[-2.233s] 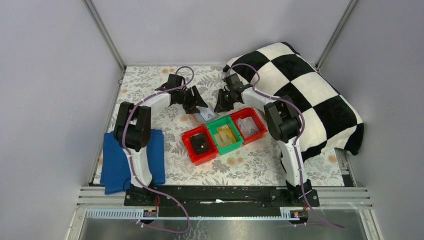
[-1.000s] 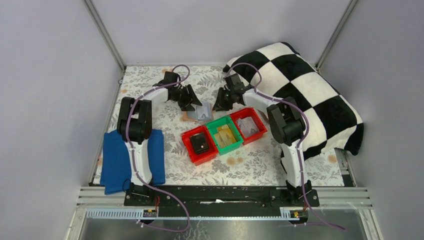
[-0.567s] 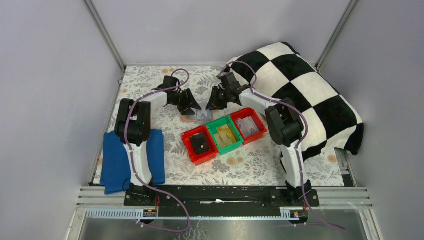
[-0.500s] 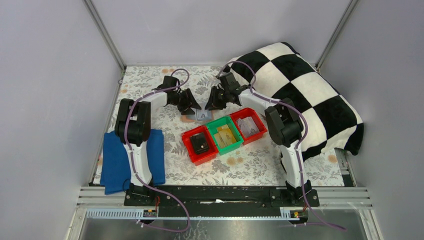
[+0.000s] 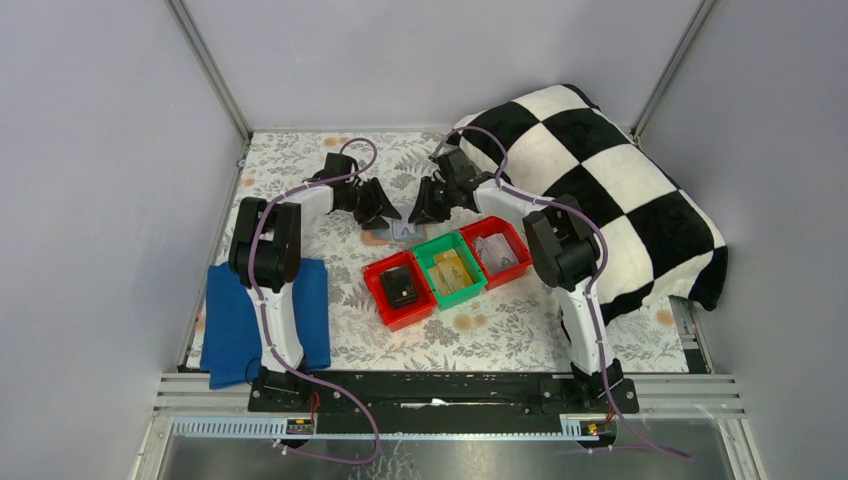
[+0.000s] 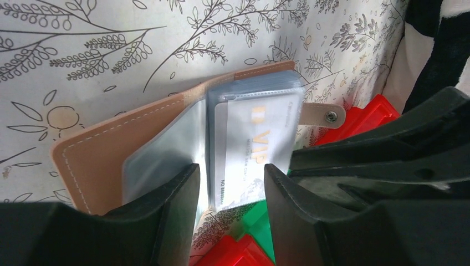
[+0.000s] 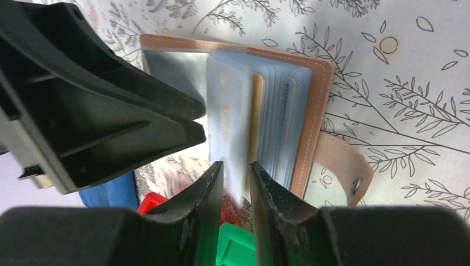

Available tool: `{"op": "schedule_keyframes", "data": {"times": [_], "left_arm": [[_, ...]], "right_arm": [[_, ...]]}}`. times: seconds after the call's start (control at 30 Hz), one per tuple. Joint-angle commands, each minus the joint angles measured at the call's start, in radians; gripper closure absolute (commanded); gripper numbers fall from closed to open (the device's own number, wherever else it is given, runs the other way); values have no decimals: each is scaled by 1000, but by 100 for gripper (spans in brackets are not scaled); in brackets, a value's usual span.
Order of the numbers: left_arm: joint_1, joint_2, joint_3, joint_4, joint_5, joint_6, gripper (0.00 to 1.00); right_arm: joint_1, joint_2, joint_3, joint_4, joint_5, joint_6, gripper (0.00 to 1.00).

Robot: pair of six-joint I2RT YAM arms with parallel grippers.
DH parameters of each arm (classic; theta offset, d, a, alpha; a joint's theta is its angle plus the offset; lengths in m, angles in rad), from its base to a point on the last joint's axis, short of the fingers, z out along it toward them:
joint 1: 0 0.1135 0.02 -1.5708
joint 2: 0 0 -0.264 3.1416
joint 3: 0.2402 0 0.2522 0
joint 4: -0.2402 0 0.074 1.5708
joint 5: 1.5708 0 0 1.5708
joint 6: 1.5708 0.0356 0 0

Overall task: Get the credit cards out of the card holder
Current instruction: Remove the credit card from the card holder.

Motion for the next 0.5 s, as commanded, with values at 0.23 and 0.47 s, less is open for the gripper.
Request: {"op": "schedule_keyframes", "data": {"times": [0.23, 0.47], "left_arm": [[10, -33, -12, 30, 15, 1, 51], [12, -34, -16, 34, 13, 1, 52]], "right_arm": [[5, 32, 48, 1, -30, 3, 71], [5, -58, -41, 64, 29, 10, 69]]}}
